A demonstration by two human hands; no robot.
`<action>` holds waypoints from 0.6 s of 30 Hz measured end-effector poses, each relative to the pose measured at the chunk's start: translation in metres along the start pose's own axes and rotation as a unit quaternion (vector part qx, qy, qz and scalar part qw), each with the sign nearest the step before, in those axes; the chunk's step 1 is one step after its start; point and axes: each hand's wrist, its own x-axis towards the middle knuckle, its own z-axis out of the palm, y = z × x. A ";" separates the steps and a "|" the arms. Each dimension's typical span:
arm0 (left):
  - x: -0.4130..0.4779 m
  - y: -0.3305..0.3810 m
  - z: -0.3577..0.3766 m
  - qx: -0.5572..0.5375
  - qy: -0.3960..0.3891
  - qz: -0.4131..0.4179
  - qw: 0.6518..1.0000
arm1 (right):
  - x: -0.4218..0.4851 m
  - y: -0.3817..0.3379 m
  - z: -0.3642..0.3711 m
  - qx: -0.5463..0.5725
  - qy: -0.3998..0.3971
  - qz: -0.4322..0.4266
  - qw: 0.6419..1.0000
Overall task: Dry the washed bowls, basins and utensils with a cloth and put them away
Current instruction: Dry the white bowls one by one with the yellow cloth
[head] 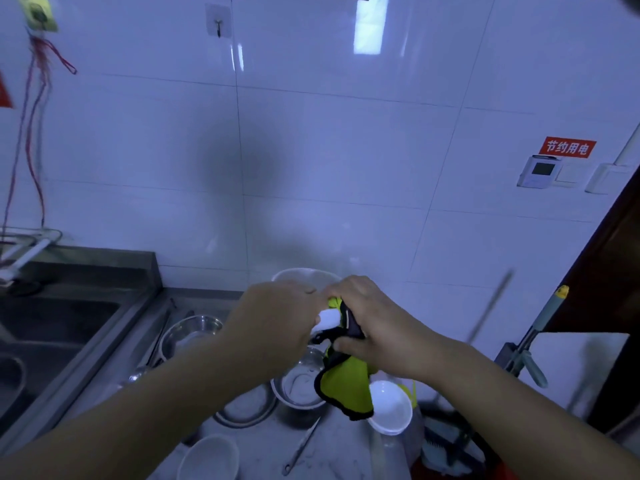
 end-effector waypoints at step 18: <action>-0.014 -0.002 0.023 0.021 -0.012 0.197 0.980 | -0.029 0.002 0.026 -0.136 -0.031 -0.095 0.986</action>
